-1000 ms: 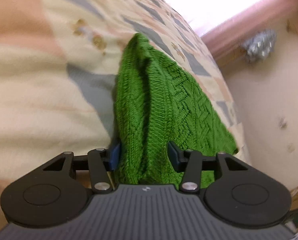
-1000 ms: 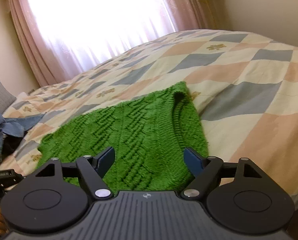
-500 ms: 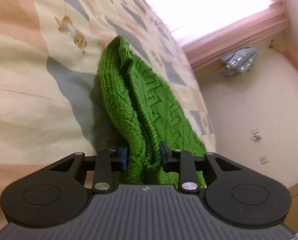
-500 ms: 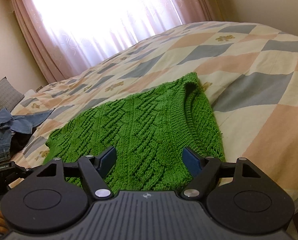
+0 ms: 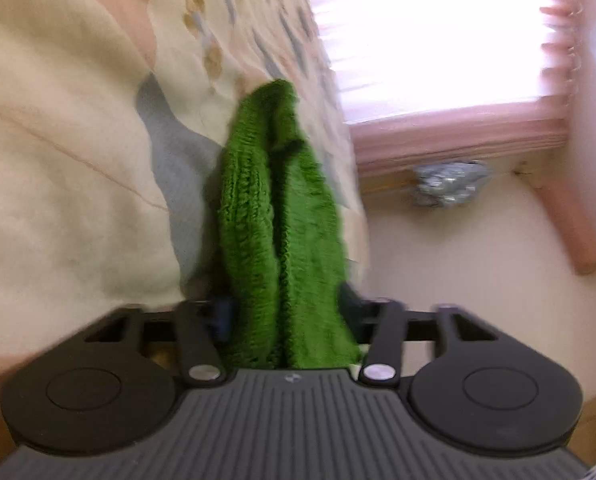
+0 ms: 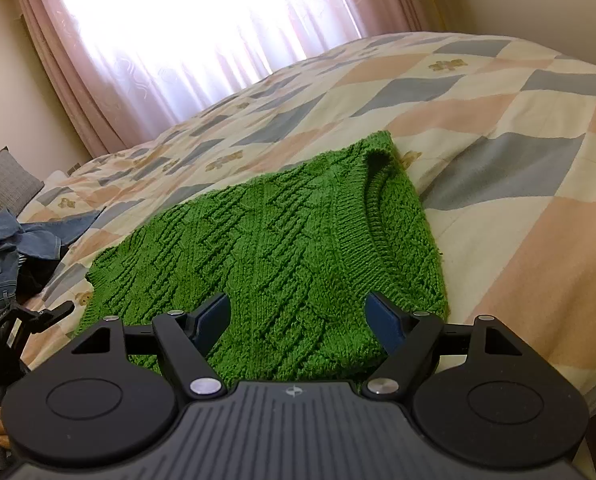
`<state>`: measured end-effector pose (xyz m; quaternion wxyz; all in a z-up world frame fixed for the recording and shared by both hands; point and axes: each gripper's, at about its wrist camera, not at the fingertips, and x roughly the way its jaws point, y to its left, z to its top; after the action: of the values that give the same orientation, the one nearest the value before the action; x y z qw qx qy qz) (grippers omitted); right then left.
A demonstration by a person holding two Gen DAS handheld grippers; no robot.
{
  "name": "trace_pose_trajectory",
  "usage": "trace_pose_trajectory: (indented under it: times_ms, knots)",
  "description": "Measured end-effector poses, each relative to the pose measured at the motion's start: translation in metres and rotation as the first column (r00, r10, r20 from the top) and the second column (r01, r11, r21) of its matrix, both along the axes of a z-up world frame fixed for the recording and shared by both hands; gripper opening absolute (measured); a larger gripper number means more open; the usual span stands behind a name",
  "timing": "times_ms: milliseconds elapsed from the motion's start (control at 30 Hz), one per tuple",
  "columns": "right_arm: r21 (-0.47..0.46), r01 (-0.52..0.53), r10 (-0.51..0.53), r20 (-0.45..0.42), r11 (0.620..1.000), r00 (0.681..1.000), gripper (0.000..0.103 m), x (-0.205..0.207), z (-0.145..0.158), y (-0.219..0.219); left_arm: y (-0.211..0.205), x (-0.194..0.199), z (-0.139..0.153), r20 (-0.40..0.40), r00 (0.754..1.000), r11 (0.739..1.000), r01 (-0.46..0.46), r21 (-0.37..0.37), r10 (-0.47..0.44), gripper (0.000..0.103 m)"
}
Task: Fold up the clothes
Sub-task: 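Grasp the vest's opposite side edge with the right gripper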
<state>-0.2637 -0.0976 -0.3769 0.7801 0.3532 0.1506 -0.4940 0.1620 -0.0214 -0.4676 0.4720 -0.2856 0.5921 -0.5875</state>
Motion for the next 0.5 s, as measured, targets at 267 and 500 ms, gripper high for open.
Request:
trace_pose_trajectory:
  times_ms: [267,500]
  knots:
    - [0.002,0.001,-0.001,-0.022,1.000,1.000,0.077,0.005,0.001,-0.001,0.015,0.015,-0.006,-0.055,0.998,0.998,-0.001,-0.066,-0.003,0.026]
    - [0.006,-0.019,0.019,-0.044,1.000,0.999,0.080,0.014,0.002,-0.001,0.004,0.011,-0.013,-0.113,0.994,0.998,-0.010,-0.070,0.003,0.033]
